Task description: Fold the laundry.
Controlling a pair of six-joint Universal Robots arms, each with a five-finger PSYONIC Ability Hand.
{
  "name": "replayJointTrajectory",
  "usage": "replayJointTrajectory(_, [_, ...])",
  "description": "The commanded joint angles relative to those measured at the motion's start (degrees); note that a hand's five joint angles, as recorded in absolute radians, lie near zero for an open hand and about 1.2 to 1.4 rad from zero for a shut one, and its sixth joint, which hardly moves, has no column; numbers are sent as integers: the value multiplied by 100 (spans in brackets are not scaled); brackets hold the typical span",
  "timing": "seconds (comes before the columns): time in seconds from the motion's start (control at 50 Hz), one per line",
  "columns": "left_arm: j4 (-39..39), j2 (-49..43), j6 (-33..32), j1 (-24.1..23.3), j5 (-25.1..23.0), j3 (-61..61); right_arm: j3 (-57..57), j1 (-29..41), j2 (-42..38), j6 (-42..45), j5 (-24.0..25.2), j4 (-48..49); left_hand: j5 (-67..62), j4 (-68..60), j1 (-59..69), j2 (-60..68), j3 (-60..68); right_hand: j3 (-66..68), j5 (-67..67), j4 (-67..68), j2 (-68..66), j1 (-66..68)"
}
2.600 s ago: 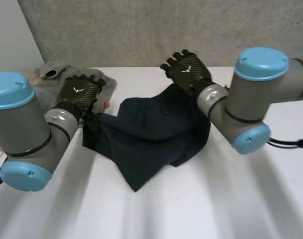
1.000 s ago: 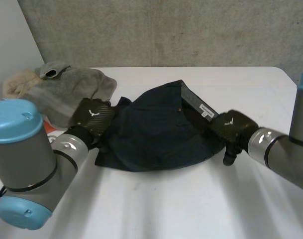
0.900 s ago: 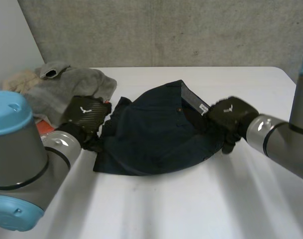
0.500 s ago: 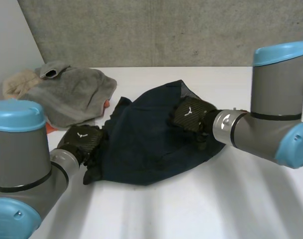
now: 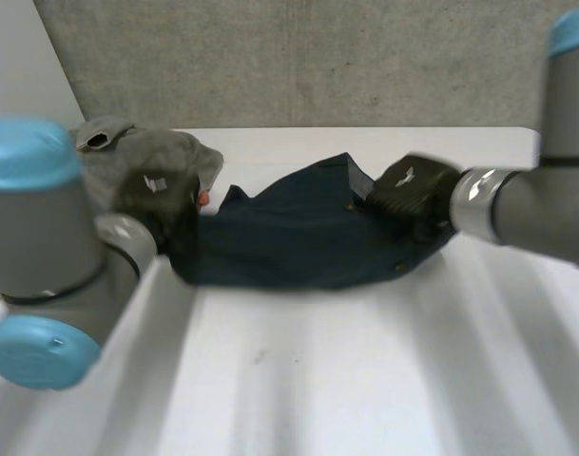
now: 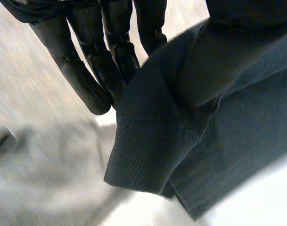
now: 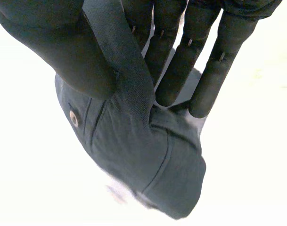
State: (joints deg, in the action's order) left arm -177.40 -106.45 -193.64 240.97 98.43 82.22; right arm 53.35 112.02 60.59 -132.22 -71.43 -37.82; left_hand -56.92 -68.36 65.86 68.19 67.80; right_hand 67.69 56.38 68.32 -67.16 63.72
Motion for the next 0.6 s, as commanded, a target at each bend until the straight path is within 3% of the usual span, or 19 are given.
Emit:
replayJointTrajectory(0.02, [127,1292,72,55,-464,-645,491,-198,1472,-699,-608,-146,-1308,-1164,1414,1181,1220,1231,1362,1168,-1284,1628])
replayJointTrajectory(0.1, [583,1276,19,-33,-702,-997,905,-154,2053,-577,-794,-304,-1308,-1164,1414,1181,1220,1231,1362,1168,-1284,1628])
replayJointTrajectory(0.18, [1189,714,-113,-182,-702,-1436,1204,-75,2045,-314,-759,-410,-1308,-1164,1414,1181,1220,1231,1362,1168,-1284,1628])
replayJointTrajectory(0.28, [1787,-435,-481,-165,-457,-2120,1161,153,1309,3,-785,-419,-1308,-1164,1414,1181,1220,1231,1362,1168,-1284,1628])
replayJointTrajectory(0.4, [1815,-1439,-930,-95,-43,-3210,160,277,192,-189,-1022,19,-1308,-1164,1414,1181,1220,1231,1362,1168,-1284,1628])
replayJointTrajectory(0.46, [1333,-1581,-1018,-42,-8,-4080,-736,285,-231,-803,-1329,905,-1308,-1164,1414,1181,1220,1231,1362,1168,-1284,1628])
replayJointTrajectory(0.5, [580,-1572,-1018,37,10,-4624,-1158,242,-258,-1442,-1583,1903,-1308,-1164,1414,1181,1220,1231,1362,1168,-1284,1628])
replayJointTrajectory(0.6, [-1153,-1248,-904,222,45,-4909,-1073,48,128,-2605,-1848,4244,-1308,-1164,1414,1181,1220,1231,1362,1168,-1284,1628])
